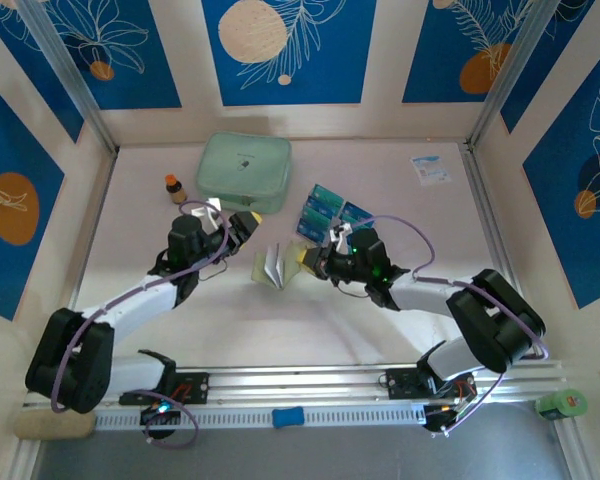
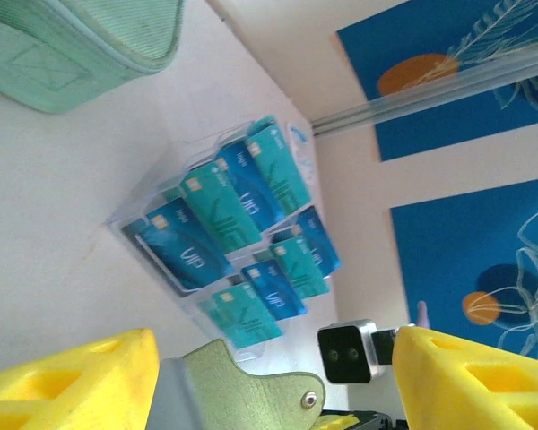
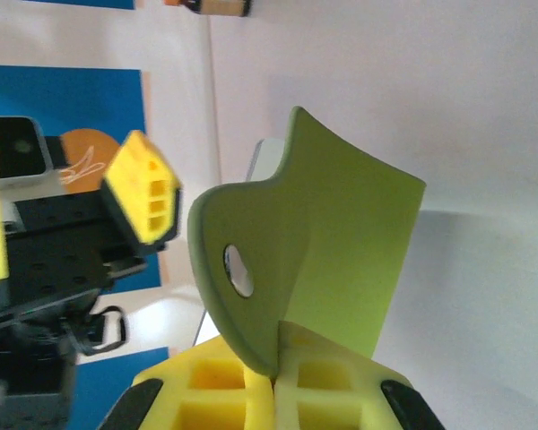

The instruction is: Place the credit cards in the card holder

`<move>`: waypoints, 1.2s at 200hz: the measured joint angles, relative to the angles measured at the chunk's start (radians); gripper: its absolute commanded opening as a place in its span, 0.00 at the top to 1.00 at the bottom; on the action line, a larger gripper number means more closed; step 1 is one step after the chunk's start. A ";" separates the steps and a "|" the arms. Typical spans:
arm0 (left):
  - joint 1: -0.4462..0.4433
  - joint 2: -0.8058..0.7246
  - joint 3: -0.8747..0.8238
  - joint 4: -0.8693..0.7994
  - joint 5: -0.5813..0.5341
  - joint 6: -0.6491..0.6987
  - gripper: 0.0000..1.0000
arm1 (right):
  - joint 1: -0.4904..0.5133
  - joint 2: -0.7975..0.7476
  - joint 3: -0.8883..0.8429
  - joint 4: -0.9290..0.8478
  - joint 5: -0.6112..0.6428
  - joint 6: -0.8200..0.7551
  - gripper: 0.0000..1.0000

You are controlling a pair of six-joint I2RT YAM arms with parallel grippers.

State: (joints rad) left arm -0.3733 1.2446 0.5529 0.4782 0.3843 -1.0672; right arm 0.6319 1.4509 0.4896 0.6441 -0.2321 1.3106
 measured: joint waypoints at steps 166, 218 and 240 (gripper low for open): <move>-0.061 0.044 0.084 -0.554 -0.127 0.424 0.29 | 0.140 0.050 -0.148 -0.058 0.290 -0.001 1.00; -0.066 0.018 0.066 -0.568 -0.143 0.437 0.29 | 0.192 -0.034 -0.148 -0.205 0.395 -0.001 1.00; -0.074 0.018 0.063 -0.567 -0.142 0.437 0.29 | 0.200 -0.050 -0.148 -0.244 0.423 0.002 1.00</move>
State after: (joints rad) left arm -0.4477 1.2621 0.6163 -0.0891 0.2424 -0.6304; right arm 0.8322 1.4006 0.3420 0.4004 0.1905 1.3125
